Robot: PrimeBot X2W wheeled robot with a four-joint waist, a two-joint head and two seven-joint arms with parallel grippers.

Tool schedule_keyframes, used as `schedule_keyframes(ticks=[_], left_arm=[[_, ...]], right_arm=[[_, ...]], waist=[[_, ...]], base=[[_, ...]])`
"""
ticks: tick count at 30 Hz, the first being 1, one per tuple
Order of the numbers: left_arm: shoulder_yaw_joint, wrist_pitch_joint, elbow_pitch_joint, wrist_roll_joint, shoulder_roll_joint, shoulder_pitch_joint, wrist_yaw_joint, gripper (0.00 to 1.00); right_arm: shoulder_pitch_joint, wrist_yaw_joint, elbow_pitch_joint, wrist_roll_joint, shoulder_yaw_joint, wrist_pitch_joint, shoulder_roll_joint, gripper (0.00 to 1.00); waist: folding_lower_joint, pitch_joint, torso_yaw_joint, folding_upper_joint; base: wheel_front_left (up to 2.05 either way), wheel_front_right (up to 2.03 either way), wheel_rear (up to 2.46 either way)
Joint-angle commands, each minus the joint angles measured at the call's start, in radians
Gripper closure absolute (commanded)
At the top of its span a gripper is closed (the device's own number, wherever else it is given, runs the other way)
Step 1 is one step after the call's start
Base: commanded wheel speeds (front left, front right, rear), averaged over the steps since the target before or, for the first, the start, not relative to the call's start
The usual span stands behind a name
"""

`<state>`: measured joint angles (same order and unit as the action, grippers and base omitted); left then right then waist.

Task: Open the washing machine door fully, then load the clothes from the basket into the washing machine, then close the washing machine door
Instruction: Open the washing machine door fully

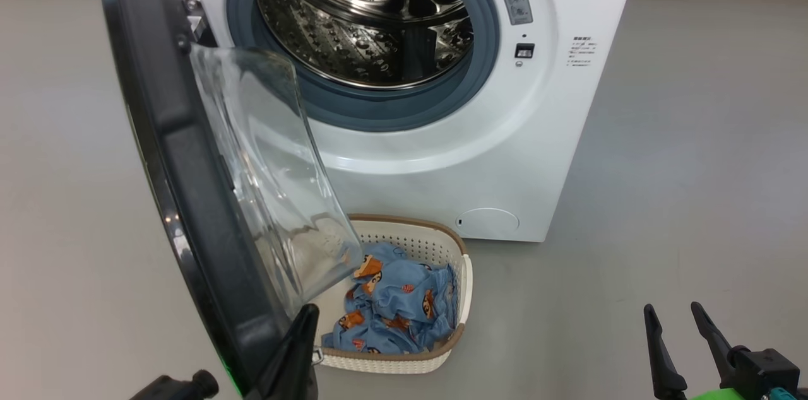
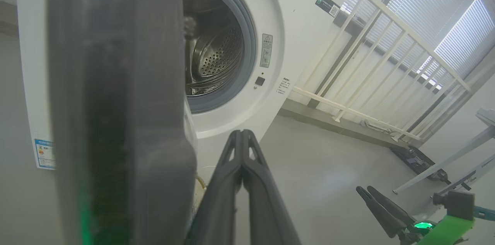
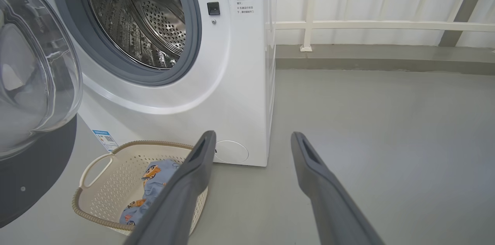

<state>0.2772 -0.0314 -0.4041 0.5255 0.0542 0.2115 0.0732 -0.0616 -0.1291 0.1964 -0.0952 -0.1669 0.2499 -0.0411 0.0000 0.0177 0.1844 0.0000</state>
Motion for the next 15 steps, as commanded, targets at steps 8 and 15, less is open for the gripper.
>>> schedule_keyframes(ticks=[8,15], left_arm=[[-0.062,0.045,0.004,-0.003,0.0,-0.035,-0.026,1.0],[-0.12,0.087,0.018,-0.005,0.005,-0.052,-0.054,1.0]], right_arm=[[0.018,-0.002,-0.018,-0.005,0.023,0.012,-0.009,0.0],[0.022,-0.002,-0.012,-0.004,0.025,0.012,-0.009,0.0]], waist=[[0.0,0.024,0.035,0.0],[0.0,0.031,0.081,0.0]], base=[[0.0,0.0,0.0],[0.0,0.0,0.0]])
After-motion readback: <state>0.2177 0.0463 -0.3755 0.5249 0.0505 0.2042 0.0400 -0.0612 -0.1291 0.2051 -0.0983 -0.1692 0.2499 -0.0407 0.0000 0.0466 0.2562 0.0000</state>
